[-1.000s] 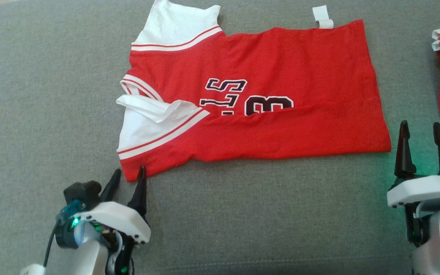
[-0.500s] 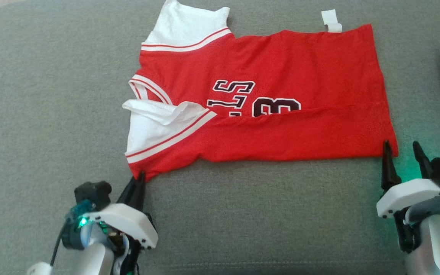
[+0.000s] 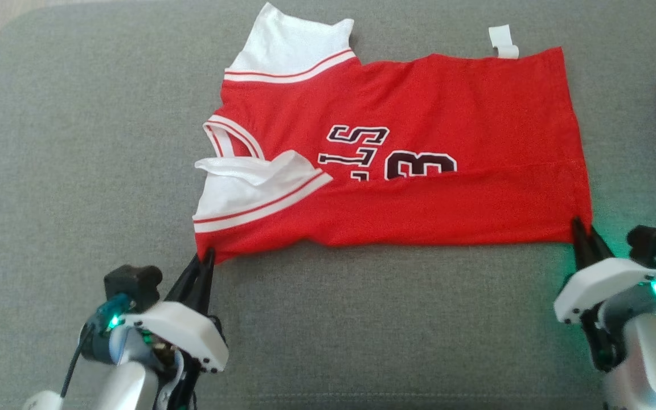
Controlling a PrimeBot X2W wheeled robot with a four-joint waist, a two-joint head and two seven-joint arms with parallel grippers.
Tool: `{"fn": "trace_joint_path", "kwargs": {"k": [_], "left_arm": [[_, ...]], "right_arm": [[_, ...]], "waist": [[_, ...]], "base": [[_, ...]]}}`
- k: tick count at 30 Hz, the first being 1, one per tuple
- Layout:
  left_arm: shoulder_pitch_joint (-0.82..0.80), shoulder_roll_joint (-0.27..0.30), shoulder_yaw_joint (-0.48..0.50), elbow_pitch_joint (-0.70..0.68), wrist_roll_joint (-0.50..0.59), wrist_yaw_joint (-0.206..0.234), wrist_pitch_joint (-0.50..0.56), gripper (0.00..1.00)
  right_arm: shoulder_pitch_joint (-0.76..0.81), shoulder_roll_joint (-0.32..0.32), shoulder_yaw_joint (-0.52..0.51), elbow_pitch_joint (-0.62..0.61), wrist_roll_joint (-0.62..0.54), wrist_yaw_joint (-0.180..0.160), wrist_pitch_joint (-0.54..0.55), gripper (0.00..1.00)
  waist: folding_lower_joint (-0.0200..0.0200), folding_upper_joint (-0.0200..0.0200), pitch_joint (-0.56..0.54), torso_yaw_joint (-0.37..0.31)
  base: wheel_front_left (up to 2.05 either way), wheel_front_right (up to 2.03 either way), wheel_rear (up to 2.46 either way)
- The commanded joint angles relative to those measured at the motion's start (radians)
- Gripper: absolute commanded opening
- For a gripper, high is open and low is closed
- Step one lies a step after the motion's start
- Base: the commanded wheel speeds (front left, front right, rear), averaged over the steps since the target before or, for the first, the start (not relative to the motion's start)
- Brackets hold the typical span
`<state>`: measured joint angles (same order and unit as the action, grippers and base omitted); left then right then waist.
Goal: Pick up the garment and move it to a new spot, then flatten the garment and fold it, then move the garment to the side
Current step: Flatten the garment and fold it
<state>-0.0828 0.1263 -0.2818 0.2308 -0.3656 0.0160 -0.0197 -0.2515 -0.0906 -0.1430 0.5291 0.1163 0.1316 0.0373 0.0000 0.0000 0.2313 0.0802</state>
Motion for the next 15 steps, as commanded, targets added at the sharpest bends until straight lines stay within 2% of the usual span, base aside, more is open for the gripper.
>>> {"fn": "trace_joint_path", "kwargs": {"k": [1, 9, 15], "left_arm": [[0.007, 0.032, 0.029, -0.048, 0.006, -0.006, 0.007, 0.00], [0.092, 0.081, 0.010, -0.149, 0.009, -0.006, 0.074, 0.00], [0.173, 0.093, -0.012, -0.204, 0.007, 0.005, 0.112, 0.00]], "right_arm": [[0.020, -0.038, 0.023, -0.046, 0.017, -0.001, 0.003, 0.00], [0.121, -0.108, 0.043, -0.159, 0.081, -0.001, 0.050, 0.00], [0.229, -0.124, 0.029, -0.247, 0.109, -0.001, 0.096, 0.00]], "waist": [[0.0000, 0.0000, -0.013, 0.003], [0.0000, 0.0000, -0.045, 0.009], [0.0000, 0.0000, -0.071, 0.013]], "base": [[0.00, 0.00, 0.00], [0.00, 0.00, 0.00], [0.00, 0.00, 0.00]]}}
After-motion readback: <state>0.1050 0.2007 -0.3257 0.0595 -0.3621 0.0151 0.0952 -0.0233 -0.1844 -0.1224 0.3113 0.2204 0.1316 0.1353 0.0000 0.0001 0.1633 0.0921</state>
